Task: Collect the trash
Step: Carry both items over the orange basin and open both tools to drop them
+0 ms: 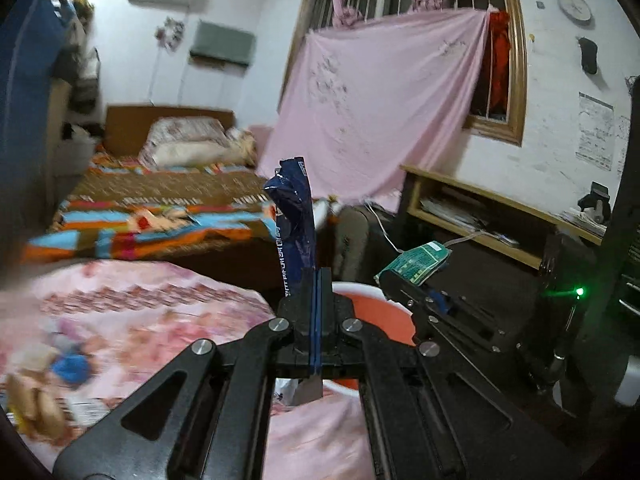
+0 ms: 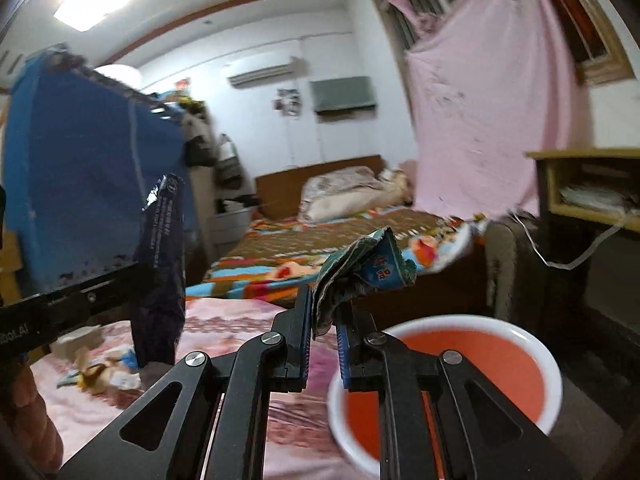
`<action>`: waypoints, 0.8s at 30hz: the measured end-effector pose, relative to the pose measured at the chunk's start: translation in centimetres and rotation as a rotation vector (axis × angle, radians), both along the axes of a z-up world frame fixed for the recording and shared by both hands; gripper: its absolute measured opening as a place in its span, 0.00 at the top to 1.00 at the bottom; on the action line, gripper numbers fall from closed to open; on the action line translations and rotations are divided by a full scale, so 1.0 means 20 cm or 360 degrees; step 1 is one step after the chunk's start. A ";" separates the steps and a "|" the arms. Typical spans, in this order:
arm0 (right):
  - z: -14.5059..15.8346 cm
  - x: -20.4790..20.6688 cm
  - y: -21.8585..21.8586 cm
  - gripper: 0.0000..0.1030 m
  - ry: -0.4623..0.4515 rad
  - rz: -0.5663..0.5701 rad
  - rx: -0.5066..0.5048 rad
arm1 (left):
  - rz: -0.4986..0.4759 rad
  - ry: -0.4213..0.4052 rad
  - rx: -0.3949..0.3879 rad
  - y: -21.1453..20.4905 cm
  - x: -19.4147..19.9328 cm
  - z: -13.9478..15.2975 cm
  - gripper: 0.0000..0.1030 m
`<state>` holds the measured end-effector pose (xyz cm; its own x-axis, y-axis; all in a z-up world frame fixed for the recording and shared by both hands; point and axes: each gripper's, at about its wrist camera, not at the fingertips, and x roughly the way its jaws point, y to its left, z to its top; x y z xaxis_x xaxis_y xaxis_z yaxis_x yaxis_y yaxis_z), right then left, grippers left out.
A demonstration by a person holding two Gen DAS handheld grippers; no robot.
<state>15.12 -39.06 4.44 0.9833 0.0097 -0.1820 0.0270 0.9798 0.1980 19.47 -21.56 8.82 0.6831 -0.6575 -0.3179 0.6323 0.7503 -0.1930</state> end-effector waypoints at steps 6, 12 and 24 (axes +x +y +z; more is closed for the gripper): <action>-0.08 0.08 -0.16 0.89 0.0231 -0.0101 0.0135 | -0.0068 0.0248 0.0013 -0.19 0.13 -0.05 1.00; -0.15 0.08 -0.24 0.82 0.0353 -0.0152 0.0192 | -0.0138 0.0485 0.0009 -0.35 0.24 -0.13 1.00; -0.21 0.08 -0.41 0.56 0.0406 -0.0254 0.0319 | -0.0161 0.0588 0.0093 -0.45 0.29 -0.23 1.00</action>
